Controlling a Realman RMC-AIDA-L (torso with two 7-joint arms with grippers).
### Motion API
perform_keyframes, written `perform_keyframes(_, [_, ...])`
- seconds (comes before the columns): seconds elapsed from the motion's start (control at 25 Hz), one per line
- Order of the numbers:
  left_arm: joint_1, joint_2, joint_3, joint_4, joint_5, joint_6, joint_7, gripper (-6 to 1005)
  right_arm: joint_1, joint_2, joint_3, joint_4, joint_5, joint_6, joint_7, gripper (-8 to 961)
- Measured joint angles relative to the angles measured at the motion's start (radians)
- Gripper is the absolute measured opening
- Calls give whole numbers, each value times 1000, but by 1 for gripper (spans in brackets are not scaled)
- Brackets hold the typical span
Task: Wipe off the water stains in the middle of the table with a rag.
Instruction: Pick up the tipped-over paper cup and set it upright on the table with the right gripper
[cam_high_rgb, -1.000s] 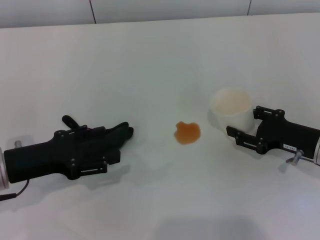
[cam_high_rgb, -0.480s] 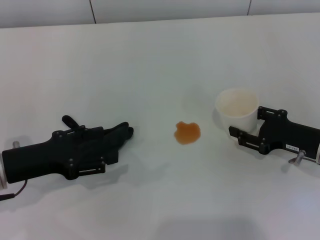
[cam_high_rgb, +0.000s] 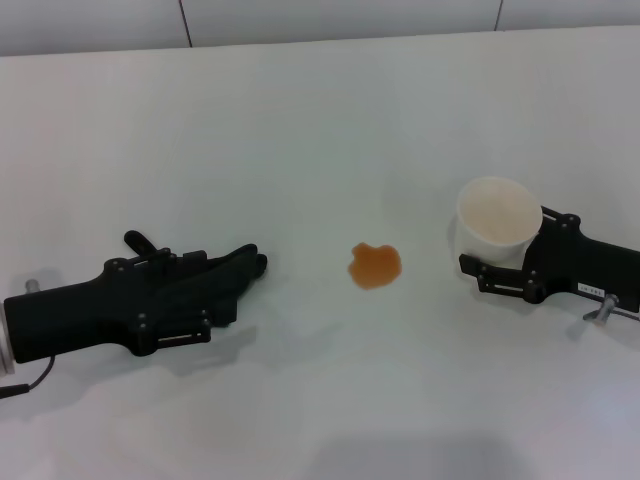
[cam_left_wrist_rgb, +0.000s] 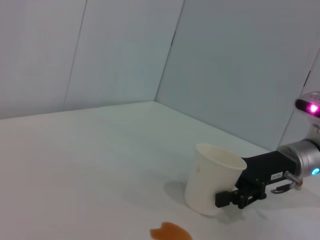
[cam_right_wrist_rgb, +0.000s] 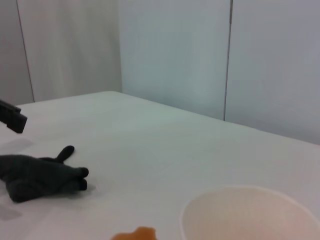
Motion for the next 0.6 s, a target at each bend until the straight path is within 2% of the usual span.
perform_keyframes(0.16, [-3, 0, 0, 0, 0, -1, -3, 856, -1, -11, -3, -7, 0, -15, 26, 855])
perform_keyframes(0.24, [-4, 1, 0, 0, 0, -1, -9, 856, -1, -13, -4, -9, -1, -18, 33, 856])
perform_keyframes(0.6, [-5, 1, 0, 0, 0, -2, -12, 856, -52, -35, 5, -195, -268, -21, 265, 856])
